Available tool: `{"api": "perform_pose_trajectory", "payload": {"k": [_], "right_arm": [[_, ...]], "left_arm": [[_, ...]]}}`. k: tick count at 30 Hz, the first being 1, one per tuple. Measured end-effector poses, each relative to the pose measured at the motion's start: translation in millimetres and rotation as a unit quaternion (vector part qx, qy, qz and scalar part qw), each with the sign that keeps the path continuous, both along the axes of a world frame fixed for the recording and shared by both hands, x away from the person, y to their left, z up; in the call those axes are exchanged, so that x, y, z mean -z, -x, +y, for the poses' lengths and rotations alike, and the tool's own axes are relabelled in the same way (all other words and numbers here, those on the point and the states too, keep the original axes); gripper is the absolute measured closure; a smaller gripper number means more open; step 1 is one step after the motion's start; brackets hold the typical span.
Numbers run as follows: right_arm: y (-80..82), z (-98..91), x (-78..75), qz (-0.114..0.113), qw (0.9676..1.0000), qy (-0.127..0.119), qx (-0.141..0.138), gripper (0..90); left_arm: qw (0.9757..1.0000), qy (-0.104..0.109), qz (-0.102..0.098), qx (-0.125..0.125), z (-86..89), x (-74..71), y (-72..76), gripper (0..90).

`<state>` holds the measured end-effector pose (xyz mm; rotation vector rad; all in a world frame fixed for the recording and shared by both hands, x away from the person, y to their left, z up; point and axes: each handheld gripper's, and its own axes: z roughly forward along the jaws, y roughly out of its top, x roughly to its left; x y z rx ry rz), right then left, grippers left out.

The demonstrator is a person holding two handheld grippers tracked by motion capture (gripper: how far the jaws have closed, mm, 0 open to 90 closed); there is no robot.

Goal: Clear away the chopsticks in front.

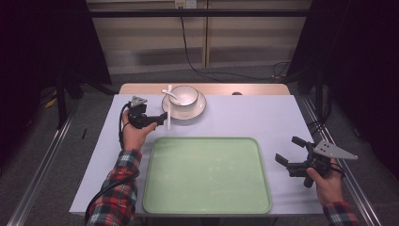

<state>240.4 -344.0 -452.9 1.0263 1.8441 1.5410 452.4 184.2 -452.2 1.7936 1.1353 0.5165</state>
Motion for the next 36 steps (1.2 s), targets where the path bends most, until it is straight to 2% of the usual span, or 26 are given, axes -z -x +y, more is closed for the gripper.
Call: {"api": "perform_pose_trajectory", "payload": {"k": [1,4,6,11,13,14,16,24,25,28,31,32,36], "right_arm": [[-0.1,0.3,0.2,0.002,1.0,-0.002,0.0,0.0],[-0.4,0.3,0.2,0.001,1.0,-0.002,0.0,0.0],[-0.4,0.5,0.4,0.003,1.0,-0.001,0.0,0.0],[-0.6,0.4,0.6,0.006,1.0,-0.002,-0.002,0.0],[-0.7,0.5,0.8,0.01,0.9999,-0.001,-0.001,0.0],[-0.9,0.6,1.0,0.01,0.9999,0.0,0.001,0.0],[-1.2,0.8,1.2,0.01,0.9999,-0.003,0.003,0.0],[-1.6,0.4,1.6,0.011,0.9999,-0.001,0.0,0.0],[-1.7,0.2,1.7,0.011,0.9999,0.001,-0.001,0.1],[-1.7,0.4,1.8,0.013,0.9999,0.001,-0.002,0.1],[-2.3,-0.3,2.1,0.011,0.9999,0.005,-0.004,0.2],[-2.0,-0.3,1.9,0.013,0.9999,0.002,-0.002,0.2],[-1.5,-1.1,1.1,0.008,1.0,-0.001,0.0,0.2]], "left_arm": [[0.9999,-0.006,0.005,-0.009,-2.0,0.8,-3.1,0.0],[0.9999,-0.009,0.007,-0.011,-3.5,2.2,-6.6,0.1],[0.9996,-0.021,0.012,-0.016,-6.0,3.8,-11.7,0.2],[0.9991,-0.027,0.02,-0.026,-10.1,6.0,-18.9,1.0],[0.9986,-0.029,0.026,-0.035,-11.3,7.5,-22.9,1.0],[0.9979,-0.039,0.03,-0.043,-11.9,8.2,-26.1,1.1],[0.9976,-0.043,0.032,-0.044,-11.8,8.4,-28.0,1.4],[0.9964,-0.045,0.041,-0.059,-14.5,12.6,-40.0,1.9],[0.9958,-0.051,0.043,-0.064,-14.9,13.6,-42.3,1.9],[0.9957,-0.052,0.047,-0.06,-15.9,14.7,-44.2,1.9],[0.9956,-0.047,0.046,-0.067,-19.1,16.4,-46.9,2.2],[0.9952,-0.053,0.048,-0.066,-20.5,16.6,-48.7,2.2],[0.9952,-0.051,0.051,-0.066,-22.7,17.6,-51.3,2.4]]}}
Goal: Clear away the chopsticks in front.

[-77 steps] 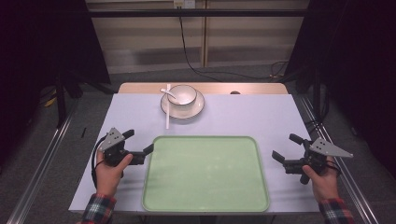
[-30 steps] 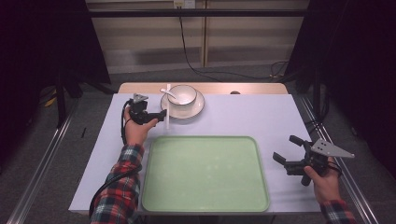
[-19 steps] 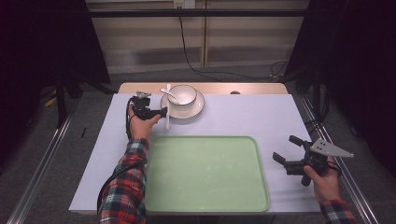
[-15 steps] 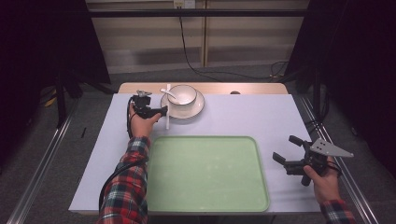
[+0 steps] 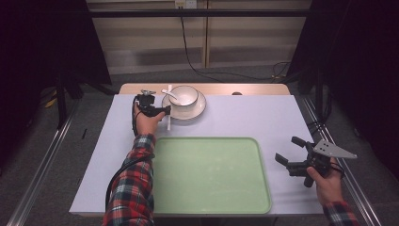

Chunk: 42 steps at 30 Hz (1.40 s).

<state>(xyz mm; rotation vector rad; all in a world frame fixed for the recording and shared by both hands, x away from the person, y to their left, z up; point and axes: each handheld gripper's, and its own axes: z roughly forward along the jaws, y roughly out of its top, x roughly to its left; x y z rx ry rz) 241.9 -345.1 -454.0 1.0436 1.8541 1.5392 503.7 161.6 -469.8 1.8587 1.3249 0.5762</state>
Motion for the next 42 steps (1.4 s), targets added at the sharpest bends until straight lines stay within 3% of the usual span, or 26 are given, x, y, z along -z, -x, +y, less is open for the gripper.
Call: {"api": "perform_pose_trajectory", "payload": {"k": [20,25,42], "right_arm": [[-0.5,-0.3,0.7,0.002,1.0,0.003,-0.007,0.2],[-0.3,-1.2,1.1,0.004,1.0,0.003,-0.008,0.2],[-0.8,-2.0,1.6,0.002,1.0,0.004,-0.009,0.4]], "left_arm": [[0.9998,-0.004,0.008,-0.02,2.5,3.1,-3.9,3.8],[0.9995,-0.017,0.009,-0.023,1.5,1.5,-5.7,6.7],[0.9992,-0.02,0.019,-0.027,-6.4,3.9,-11.7,22.6]]}}
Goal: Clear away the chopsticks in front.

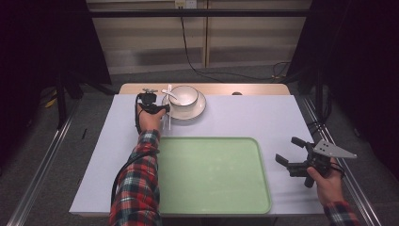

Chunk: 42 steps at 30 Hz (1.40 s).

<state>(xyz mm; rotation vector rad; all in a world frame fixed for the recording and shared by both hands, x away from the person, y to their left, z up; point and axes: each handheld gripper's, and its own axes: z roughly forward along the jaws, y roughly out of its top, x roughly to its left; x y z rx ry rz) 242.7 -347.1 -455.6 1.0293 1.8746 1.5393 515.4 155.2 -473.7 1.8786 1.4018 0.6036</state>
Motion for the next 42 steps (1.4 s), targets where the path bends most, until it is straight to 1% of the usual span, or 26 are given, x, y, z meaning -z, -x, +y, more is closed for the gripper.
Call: {"api": "perform_pose_trajectory", "payload": {"k": [4,5,7,8,9,10,11,13,14,15,16,18,22,23,25,27,28,29,31,32,33,37,39,40,41,42], "right_arm": [[-0.1,0.1,-0.1,0.001,1.0,-0.003,0.0,0.4],[0.0,0.4,-0.2,0.0,1.0,-0.003,0.0,0.4],[0.1,0.8,-0.3,0.001,1.0,-0.005,-0.001,0.4],[0.2,0.6,-0.3,0.001,1.0,-0.003,-0.002,0.4],[0.2,0.6,-0.3,0.001,1.0,-0.003,-0.002,0.4],[0.1,0.8,-0.3,0.002,1.0,-0.005,0.0,0.4],[-0.1,0.2,0.0,0.001,1.0,-0.001,-0.002,0.4],[-0.3,0.3,0.3,0.003,1.0,-0.002,-0.002,0.3],[-0.2,0.4,0.3,0.005,1.0,-0.002,-0.002,0.4],[-0.2,0.4,0.2,0.005,1.0,-0.002,-0.002,0.4],[-0.2,0.5,0.2,0.005,1.0,-0.002,-0.003,0.4],[-0.2,0.1,0.3,0.006,1.0,-0.001,-0.004,0.4],[-0.3,-0.3,0.6,0.009,1.0,0.0,-0.004,0.4],[-0.6,-0.6,0.7,0.008,1.0,0.0,-0.006,0.4],[-0.5,-0.2,0.7,0.008,1.0,0.0,-0.005,0.4],[-0.4,-0.1,0.6,0.008,1.0,-0.001,-0.005,0.4],[-0.5,-1.2,0.3,0.011,0.9999,0.002,-0.012,0.4],[-0.8,-1.1,0.7,0.009,0.9999,0.002,-0.011,0.4],[-1.2,-0.3,1.1,0.006,1.0,-0.001,-0.006,0.4],[-1.2,-0.3,1.1,0.006,1.0,-0.001,-0.006,0.4],[-1.5,-0.2,0.9,0.006,1.0,-0.001,-0.004,0.4],[-2.1,-0.4,1.0,0.006,1.0,-0.003,0.001,0.4],[-2.2,-0.6,1.0,0.005,1.0,-0.002,0.001,0.4],[-2.3,-1.0,1.0,0.005,1.0,-0.003,-0.002,0.4],[-2.4,-1.2,0.9,0.004,1.0,-0.003,-0.002,0.4],[-2.4,-1.2,0.9,0.005,1.0,-0.003,-0.002,0.4]], "left_arm": [[1.0,0.008,-0.001,0.004,0.7,1.1,-0.2,31.2],[0.9999,0.015,0.003,-0.002,0.8,1.6,-0.1,32.1],[0.9999,0.015,0.006,-0.003,0.9,2.2,-0.6,37.1],[0.9998,0.016,0.013,-0.001,1.4,2.4,-0.6,37.7],[0.9998,0.016,0.013,-0.001,1.4,2.4,-0.6,38.6],[0.9997,0.017,0.014,-0.009,0.3,2.6,-0.8,39.7],[0.9997,0.007,0.017,-0.013,-0.6,1.7,-0.3,42.0],[0.9992,0.03,0.025,-0.01,-3.1,3.3,-1.0,49.3],[0.9992,0.029,0.024,-0.015,-3.6,2.8,-0.9,50.1],[0.9988,0.034,0.03,-0.018,-5.2,2.5,-0.7,53.2],[0.9978,0.048,0.039,-0.023,-6.2,2.6,-0.9,58.2],[0.9973,0.047,0.047,-0.03,-7.0,1.9,-0.9,60.5],[0.9968,0.052,0.048,-0.038,-9.1,0.6,-1.2,70.4],[0.9955,0.062,0.058,-0.042,-10.1,-0.6,-1.7,72.5],[0.9951,0.066,0.058,-0.046,-10.5,-1.5,-1.9,73.9],[0.9942,0.067,0.067,-0.051,-10.8,-2.9,-2.5,76.3],[0.9935,0.073,0.067,-0.057,-11.1,-2.9,-2.8,76.7],[0.9916,0.085,0.075,-0.062,-9.5,-3.3,-3.0,77.9],[0.9898,0.093,0.079,-0.072,-9.3,-4.3,-2.9,79.1],[0.9898,0.093,0.079,-0.072,-9.3,-4.3,-2.9,79.3],[0.9893,0.091,0.078,-0.082,-10.8,-5.3,-2.6,79.7],[0.9845,0.119,0.085,-0.098,-8.6,-6.6,-2.9,82.0],[0.9843,0.119,0.084,-0.1,-8.3,-7.2,-2.9,82.6],[0.9837,0.122,0.085,-0.102,-8.3,-7.8,-2.5,82.9],[0.9816,0.131,0.083,-0.111,-7.1,-9.8,-1.1,84.4],[0.9811,0.135,0.08,-0.114,-6.7,-10.8,-0.5,85.2]]}}
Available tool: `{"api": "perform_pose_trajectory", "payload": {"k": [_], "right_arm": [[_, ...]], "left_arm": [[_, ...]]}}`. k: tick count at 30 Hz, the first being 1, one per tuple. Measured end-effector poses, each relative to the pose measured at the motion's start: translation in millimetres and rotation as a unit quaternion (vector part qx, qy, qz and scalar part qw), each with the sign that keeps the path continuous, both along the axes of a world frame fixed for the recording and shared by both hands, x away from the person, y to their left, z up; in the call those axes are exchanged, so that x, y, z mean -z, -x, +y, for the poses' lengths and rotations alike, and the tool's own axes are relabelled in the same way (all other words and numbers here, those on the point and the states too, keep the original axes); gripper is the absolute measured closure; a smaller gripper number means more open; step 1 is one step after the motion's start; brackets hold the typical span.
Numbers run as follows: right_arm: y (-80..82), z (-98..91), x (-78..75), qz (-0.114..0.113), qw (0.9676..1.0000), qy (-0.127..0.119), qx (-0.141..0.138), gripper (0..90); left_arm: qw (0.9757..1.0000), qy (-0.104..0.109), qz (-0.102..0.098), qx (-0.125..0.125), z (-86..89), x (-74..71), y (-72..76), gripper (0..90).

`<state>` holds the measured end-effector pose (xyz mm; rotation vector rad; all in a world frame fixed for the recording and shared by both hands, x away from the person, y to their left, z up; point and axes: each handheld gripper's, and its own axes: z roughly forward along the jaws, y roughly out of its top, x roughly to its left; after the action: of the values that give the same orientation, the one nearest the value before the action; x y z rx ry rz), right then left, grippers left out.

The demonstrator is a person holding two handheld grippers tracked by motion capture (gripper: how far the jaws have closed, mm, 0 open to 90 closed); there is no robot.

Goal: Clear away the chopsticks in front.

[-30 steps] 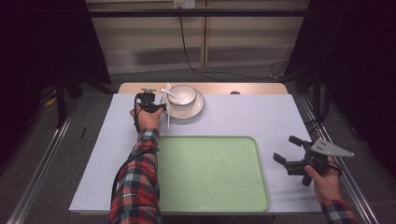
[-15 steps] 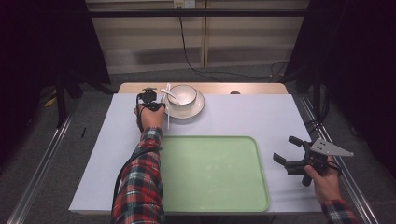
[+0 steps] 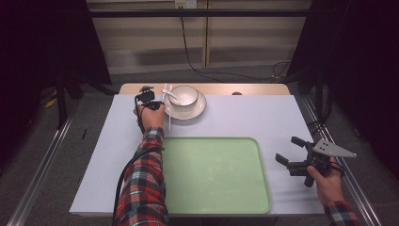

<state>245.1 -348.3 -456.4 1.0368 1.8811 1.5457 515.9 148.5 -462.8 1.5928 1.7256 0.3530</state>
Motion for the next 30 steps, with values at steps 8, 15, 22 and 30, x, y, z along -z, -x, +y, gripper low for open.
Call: {"api": "perform_pose_trajectory", "payload": {"k": [8,15,22,30], "right_arm": [[0.4,0.2,-0.2,0.001,1.0,-0.001,0.0,0.4],[0.5,0.1,-0.2,0.002,1.0,-0.004,0.001,0.4],[1.0,-0.8,-0.5,-0.002,1.0,-0.002,0.003,0.3],[1.6,-0.7,-1.0,-0.001,1.0,-0.004,0.003,0.4]], "left_arm": [[1.0,0.003,0.003,-0.005,3.5,-6.0,3.5,85.6],[0.9997,0.021,0.001,-0.008,9.4,-10.5,10.3,85.6],[0.9997,0.024,-0.002,-0.006,15.6,-14.5,20.2,85.6],[0.9996,0.026,-0.004,-0.007,24.4,-17.8,35.5,85.6]]}}
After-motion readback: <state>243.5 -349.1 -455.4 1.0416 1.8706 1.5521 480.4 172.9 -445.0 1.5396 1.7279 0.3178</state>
